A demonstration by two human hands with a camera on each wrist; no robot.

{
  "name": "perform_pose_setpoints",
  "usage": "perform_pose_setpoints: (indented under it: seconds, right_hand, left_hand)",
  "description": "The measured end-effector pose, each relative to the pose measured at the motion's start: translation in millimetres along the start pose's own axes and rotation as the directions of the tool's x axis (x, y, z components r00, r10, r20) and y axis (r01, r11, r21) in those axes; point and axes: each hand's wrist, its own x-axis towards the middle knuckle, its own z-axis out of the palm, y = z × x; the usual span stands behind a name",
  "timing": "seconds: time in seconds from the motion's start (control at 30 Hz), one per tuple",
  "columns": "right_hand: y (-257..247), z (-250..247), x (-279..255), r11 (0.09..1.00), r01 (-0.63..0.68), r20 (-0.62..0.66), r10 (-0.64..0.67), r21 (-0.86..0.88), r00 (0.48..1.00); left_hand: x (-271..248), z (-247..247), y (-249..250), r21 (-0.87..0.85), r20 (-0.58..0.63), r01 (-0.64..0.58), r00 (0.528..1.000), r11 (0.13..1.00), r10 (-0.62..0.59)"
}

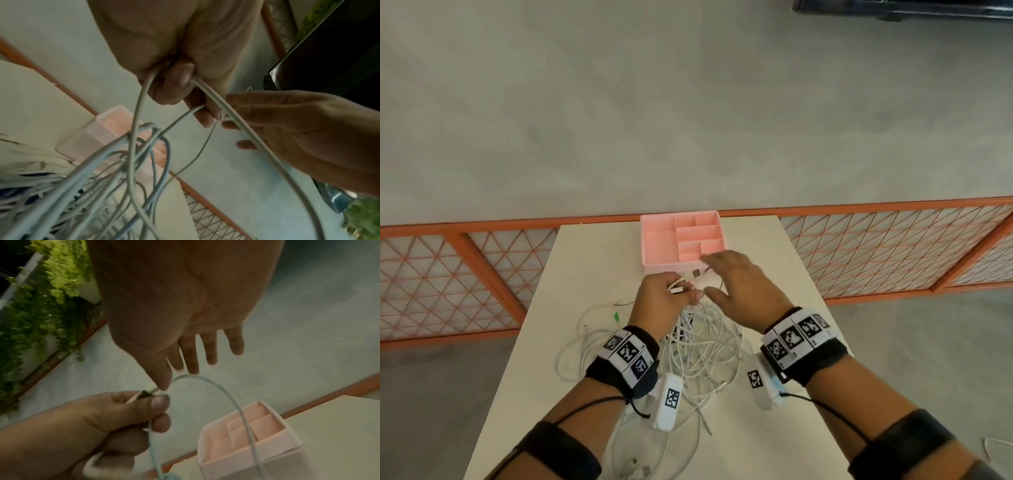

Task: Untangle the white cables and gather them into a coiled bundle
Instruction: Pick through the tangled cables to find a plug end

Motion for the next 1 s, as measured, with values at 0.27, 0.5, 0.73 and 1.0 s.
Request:
perform_pose_setpoints:
  seconds: [0.27,0.5,0.73,1.0]
  right_hand:
    - [-23,-29,10,0.896,0.035,-0.143,0.032,0.444,0.989]
    - [-20,-75,21,0.650,0.124,-0.461,0.378,0.750,0.803]
    - [31,-41,13,0.864,-0.442,-0.173,0.486,0.240,0.856]
    - [-14,-5,10,0.997,0.016,0.004,-0.016,-0.069,1.000]
  left_hand:
    - [-12,-4,-20,-0.004,-0.011,0.027,1.000,1.000,-0.027]
    - [-14,-16,-41,0.035,-0.030,0.083,0.996,0.996,-0.082]
    - [-11,-21,-19,-0.025,-0.095,0.022,0.995,0.999,-0.024]
    - [-2,-6,7,-0.030,0.008,-0.034,0.999,0.999,0.035]
